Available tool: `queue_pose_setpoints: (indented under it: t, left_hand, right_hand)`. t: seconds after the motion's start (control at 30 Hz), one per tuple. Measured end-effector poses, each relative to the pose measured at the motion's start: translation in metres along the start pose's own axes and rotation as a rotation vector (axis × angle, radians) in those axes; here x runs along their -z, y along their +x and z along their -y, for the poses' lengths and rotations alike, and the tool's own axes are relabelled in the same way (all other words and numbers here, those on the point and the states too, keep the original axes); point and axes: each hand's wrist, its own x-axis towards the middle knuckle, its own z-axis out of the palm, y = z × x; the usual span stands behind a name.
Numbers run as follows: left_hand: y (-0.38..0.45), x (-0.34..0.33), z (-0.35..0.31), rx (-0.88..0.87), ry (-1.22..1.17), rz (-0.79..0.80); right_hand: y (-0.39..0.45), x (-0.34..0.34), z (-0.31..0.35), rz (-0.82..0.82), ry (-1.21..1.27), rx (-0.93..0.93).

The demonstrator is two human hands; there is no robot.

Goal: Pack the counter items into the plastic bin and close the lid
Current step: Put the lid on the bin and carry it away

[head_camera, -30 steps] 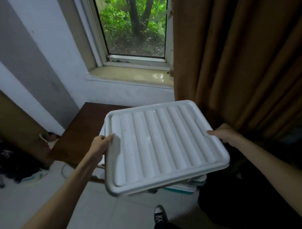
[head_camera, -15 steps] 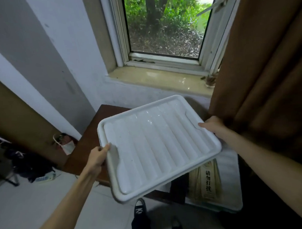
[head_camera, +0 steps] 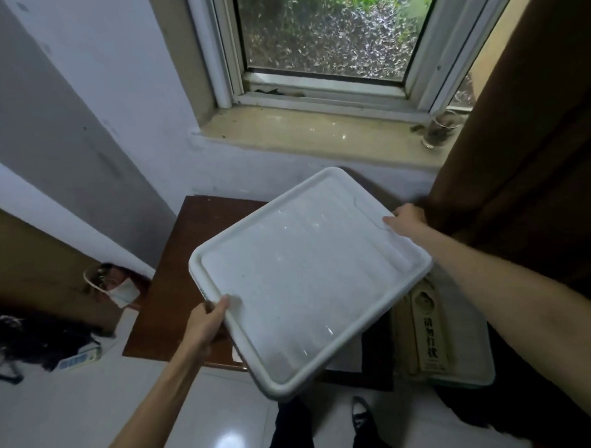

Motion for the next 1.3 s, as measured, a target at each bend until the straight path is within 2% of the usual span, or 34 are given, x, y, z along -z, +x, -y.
queue_pose_setpoints:
  t: [0.1,0.2,0.27,0.33,0.43,0.53,0.63,0.93,1.1,1.3]
  left_hand:
    - [0.010,0.021,-0.012,-0.138,0.214,-0.015]
    - [0.029,0.041,-0.044,-0.380,0.664,-0.110]
    - [0.043,0.039,-0.074,-0.523,0.888,-0.025]
    - [0.061,0.026,-0.100,-0.552,0.966,0.033]
    - [0.084,-0.001,-0.122,-0.700,1.100,0.040]
    - [0.097,-0.024,-0.135,-0.707,1.054,0.120]
    - [0.106,-0.038,-0.141,-0.666,0.939,0.150]
    - [0.105,-0.038,-0.147,-0.597,0.801,0.162]
    - [0.088,-0.017,-0.130,-0.528,0.733,0.121]
    - [0.074,-0.008,-0.112,-0.390,0.583,0.155]
  right_hand:
    - [-0.016,-0.001,-0.009,-0.011,0.034,0.001]
    - [-0.045,-0.014,-0.023,-0.129,0.019,-0.031]
    - [-0.071,-0.030,-0.037,-0.222,0.014,-0.095]
    - [-0.099,-0.047,-0.048,-0.313,0.111,-0.201]
    - [-0.134,-0.071,-0.052,-0.296,0.389,-0.298]
    - [-0.150,-0.091,-0.047,-0.218,0.565,-0.341]
    - [-0.152,-0.103,-0.039,-0.240,0.698,-0.376]
    - [-0.143,-0.103,-0.037,-0.225,0.720,-0.401]
    - [-0.120,-0.062,-0.027,-0.263,0.641,-0.290]
    - [-0.072,-0.033,-0.020,-0.161,0.560,-0.215]
